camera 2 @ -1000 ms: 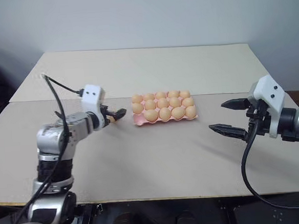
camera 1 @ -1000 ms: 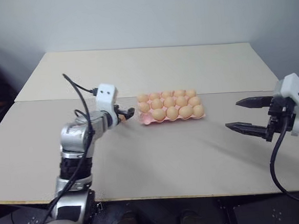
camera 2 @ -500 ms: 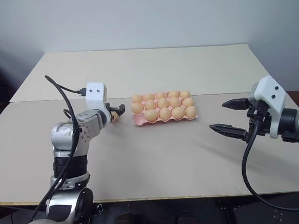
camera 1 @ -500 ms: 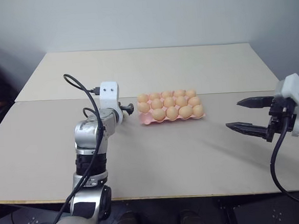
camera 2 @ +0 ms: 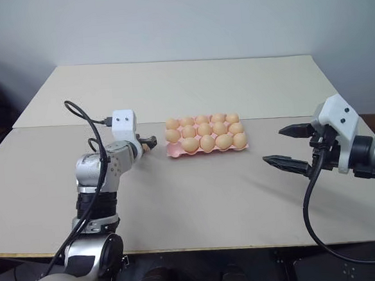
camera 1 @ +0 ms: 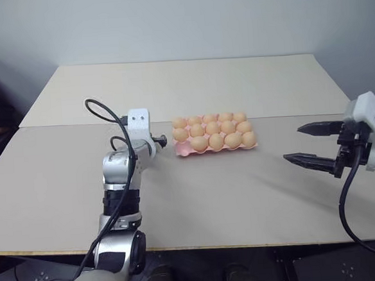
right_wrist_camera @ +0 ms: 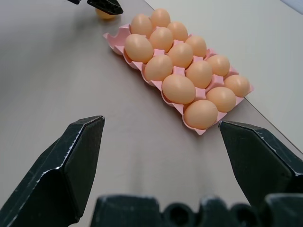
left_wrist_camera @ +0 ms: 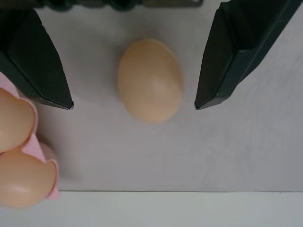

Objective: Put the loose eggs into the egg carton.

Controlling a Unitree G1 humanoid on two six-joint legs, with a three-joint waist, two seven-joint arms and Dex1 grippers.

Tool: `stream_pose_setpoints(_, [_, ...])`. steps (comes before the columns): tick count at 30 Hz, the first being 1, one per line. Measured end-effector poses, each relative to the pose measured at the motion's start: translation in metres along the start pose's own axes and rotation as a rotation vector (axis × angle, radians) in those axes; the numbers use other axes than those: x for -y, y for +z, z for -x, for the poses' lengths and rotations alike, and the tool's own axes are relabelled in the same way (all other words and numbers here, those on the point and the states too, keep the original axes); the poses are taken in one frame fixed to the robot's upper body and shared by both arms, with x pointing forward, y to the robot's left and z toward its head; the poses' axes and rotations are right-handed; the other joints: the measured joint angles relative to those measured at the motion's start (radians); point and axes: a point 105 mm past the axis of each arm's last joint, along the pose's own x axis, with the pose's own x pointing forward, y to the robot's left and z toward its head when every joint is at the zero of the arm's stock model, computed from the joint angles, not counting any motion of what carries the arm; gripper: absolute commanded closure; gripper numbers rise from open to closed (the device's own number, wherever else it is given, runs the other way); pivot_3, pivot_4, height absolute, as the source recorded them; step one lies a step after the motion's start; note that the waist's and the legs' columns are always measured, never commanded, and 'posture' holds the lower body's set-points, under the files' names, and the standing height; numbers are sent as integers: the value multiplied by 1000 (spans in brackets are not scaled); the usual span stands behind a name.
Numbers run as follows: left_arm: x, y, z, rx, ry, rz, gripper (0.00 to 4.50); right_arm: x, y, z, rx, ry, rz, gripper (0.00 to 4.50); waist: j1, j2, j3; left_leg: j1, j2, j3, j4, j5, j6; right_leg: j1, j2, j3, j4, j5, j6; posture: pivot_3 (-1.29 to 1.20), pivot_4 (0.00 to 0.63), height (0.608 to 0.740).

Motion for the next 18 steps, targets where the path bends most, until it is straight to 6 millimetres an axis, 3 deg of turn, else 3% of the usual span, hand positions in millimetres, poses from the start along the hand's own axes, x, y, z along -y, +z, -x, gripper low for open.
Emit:
stream_pose_setpoints(7, [3, -14, -14, -35, -1, 14, 35, -2, 0, -1, -7, 5, -1, 0, 1, 0, 0, 0, 0, 0, 0, 0, 0, 0, 0, 0, 0, 0, 0, 0, 150, 740])
stream_pose_setpoints(10, [4, -15, -16, -34, 0, 13, 627, -2, 1, 0, -7, 2, -1, 0, 1, 0, 0, 0, 0, 0, 0, 0, 0, 0, 0, 0, 0, 0, 0, 0, 150, 740])
stream_pose_setpoints(16, [4, -10, -16, -3, 0, 4, 2547, -2, 1, 2, -7, -11, 0, 0, 2, 0, 0, 0, 0, 0, 0, 0, 0, 0, 0, 0, 0, 0, 0, 0, 150, 740])
stream_pose_setpoints(18, [3, -8, -16, 17, 3, -15, 2825, -2, 1, 2, -10, -10, -2, 0, 2, 0, 0, 0, 0, 0, 0, 0, 0, 0, 0, 0, 0, 0, 0, 0, 150, 740])
